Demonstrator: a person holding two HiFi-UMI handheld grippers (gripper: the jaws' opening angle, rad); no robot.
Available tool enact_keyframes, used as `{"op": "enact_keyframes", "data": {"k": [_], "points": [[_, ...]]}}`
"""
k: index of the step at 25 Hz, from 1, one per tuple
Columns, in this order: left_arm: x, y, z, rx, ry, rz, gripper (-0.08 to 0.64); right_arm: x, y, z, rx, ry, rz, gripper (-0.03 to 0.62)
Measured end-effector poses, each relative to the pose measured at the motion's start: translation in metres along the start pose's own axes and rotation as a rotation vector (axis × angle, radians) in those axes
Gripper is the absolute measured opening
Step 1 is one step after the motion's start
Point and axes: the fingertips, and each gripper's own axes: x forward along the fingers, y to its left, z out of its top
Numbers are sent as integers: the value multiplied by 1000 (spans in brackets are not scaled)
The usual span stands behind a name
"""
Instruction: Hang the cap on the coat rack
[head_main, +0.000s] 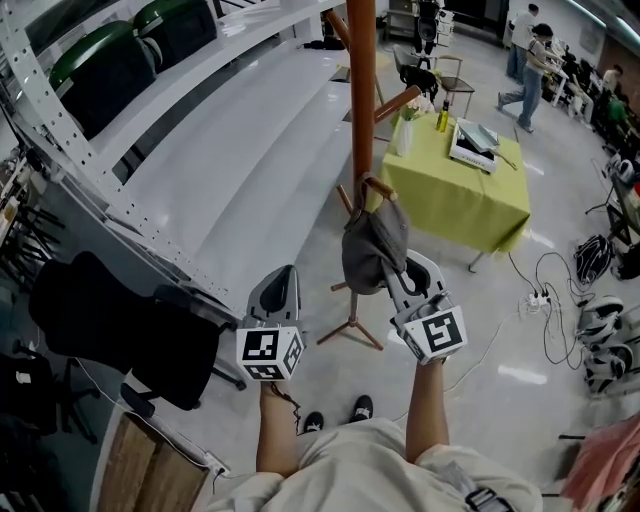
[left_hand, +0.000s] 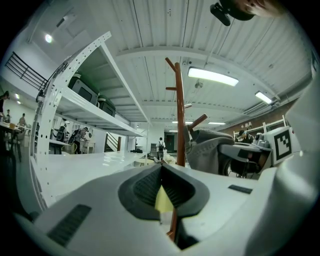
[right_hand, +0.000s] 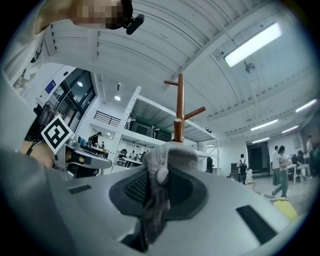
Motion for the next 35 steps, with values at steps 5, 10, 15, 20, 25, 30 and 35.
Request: {"op": "enact_keyframes", "data": {"k": [5,10,15,20,25,30,35], "points": [[-7,5,0,-4,-1,-7,8,-5,1,-17,21,88,-52,44],[-14,8,0,24,-1,-15,8,-10,2,-30,70,139,-112,44],[-18,8,3,33,-8,-37,8,-14,1,-37,101,187,-181,46],[-23,10,2,23,-9,-53,8,-14,7,-34,83,212,-214,46],[-26,8,2,14,-8,-69,8,-18,7,-28,96,210,-241,60],[-28,3,0,10,-7,-87,8,-28,6,-24,84,213,-287,160],[-28,-5,-3,-4,-6,-107,8,-36,10,-21,75,221,-272,160]]}}
